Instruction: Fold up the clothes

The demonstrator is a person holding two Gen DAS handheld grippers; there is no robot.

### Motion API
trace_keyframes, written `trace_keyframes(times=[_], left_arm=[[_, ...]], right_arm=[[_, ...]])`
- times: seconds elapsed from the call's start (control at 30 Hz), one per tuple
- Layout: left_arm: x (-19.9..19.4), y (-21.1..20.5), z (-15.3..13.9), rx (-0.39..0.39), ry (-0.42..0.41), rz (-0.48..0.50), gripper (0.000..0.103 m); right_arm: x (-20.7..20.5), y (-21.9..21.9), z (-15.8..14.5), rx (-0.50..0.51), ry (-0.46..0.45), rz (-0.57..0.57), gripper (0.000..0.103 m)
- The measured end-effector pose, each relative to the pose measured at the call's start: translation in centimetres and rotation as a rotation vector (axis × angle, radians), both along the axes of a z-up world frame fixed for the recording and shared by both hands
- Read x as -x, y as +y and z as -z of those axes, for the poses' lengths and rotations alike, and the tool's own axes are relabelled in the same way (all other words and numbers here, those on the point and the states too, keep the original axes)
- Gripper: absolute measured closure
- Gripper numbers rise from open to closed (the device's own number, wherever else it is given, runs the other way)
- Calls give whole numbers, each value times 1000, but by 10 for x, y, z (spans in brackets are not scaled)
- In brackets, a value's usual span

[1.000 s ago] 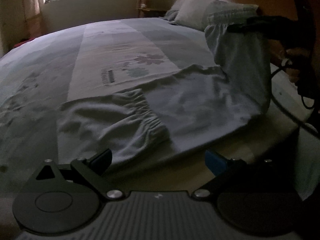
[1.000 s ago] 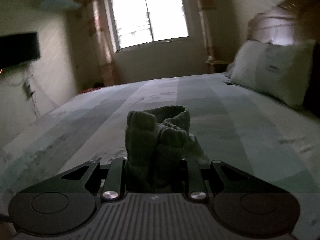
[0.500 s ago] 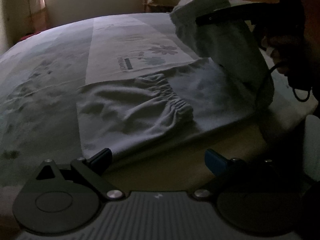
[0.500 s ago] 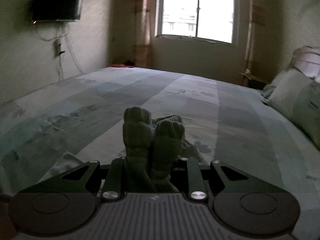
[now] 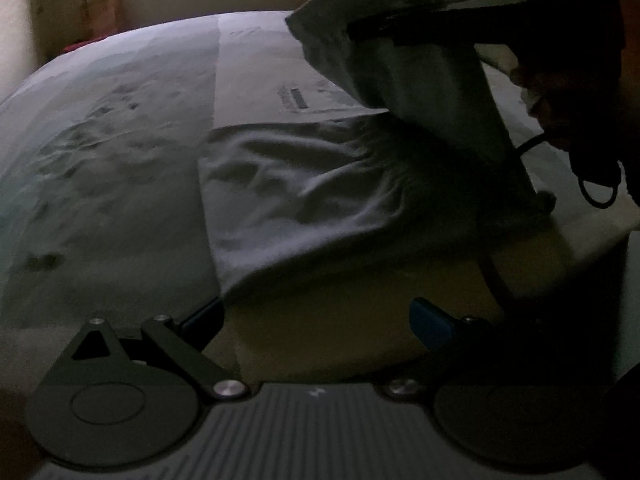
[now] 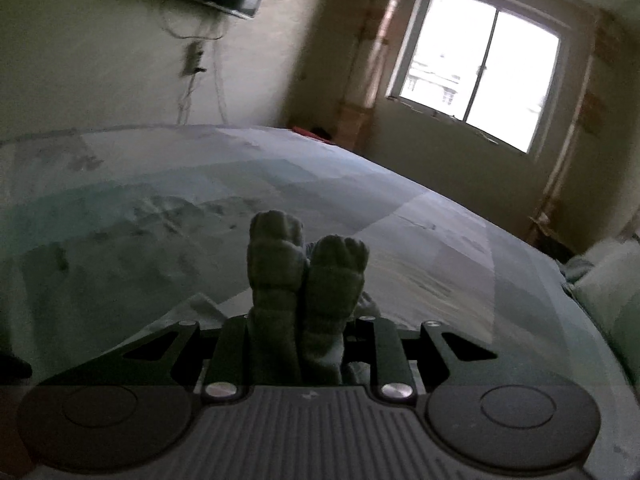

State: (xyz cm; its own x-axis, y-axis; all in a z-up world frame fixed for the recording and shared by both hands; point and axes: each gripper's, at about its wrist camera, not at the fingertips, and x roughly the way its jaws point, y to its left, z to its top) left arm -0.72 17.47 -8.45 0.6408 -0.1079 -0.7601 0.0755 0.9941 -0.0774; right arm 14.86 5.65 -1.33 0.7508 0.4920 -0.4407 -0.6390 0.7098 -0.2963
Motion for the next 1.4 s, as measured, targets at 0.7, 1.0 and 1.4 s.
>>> trace_keyframes(times=[0.7,1.0,1.4], left_arm=[[24,22,22,84,49,-118,4],[26,26,29,94,59,-134,4],[27,27,38,106,78,-153,4]], right_arm=[[32,69,37,193,-146,-123,76],[48,79,62,284,-197,-183,76],[76,90,100,439,-259,-321,67]])
